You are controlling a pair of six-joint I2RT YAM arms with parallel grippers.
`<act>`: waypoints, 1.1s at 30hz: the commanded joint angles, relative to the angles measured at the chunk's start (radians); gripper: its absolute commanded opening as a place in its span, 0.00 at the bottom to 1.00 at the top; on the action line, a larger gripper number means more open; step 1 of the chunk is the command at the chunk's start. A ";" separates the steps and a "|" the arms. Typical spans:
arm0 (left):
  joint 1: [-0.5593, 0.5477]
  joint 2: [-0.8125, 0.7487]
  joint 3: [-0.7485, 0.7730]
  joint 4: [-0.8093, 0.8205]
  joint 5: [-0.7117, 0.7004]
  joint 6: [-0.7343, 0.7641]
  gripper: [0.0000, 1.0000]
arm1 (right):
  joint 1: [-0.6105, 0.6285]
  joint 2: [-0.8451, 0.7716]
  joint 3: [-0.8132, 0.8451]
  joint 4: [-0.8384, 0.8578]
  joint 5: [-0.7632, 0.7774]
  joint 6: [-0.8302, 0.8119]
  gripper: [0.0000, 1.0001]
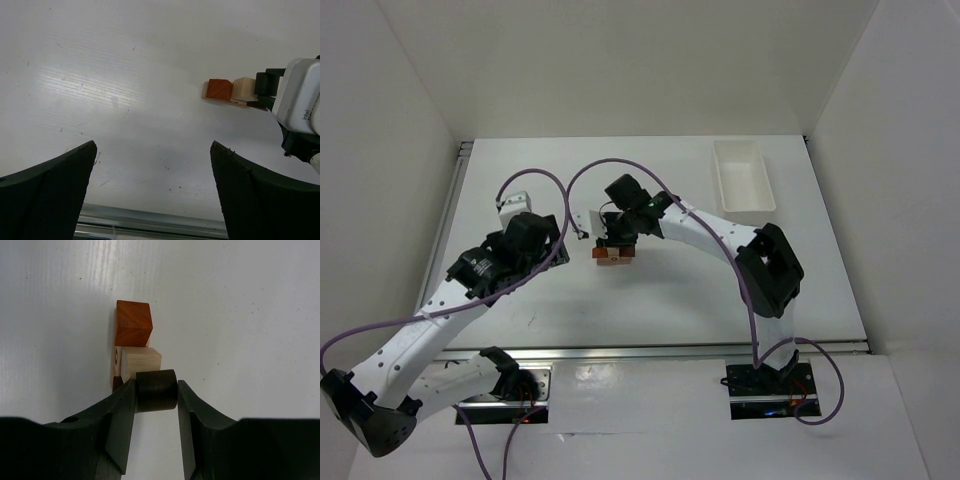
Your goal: Build the wood block tower
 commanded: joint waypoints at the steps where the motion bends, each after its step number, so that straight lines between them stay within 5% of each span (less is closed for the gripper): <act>1: -0.005 -0.012 -0.006 0.021 0.001 0.000 1.00 | 0.018 0.006 0.059 -0.016 0.000 0.012 0.00; 33: -0.005 -0.050 -0.024 0.024 0.010 -0.009 1.00 | 0.066 0.027 0.084 -0.045 0.039 -0.010 0.03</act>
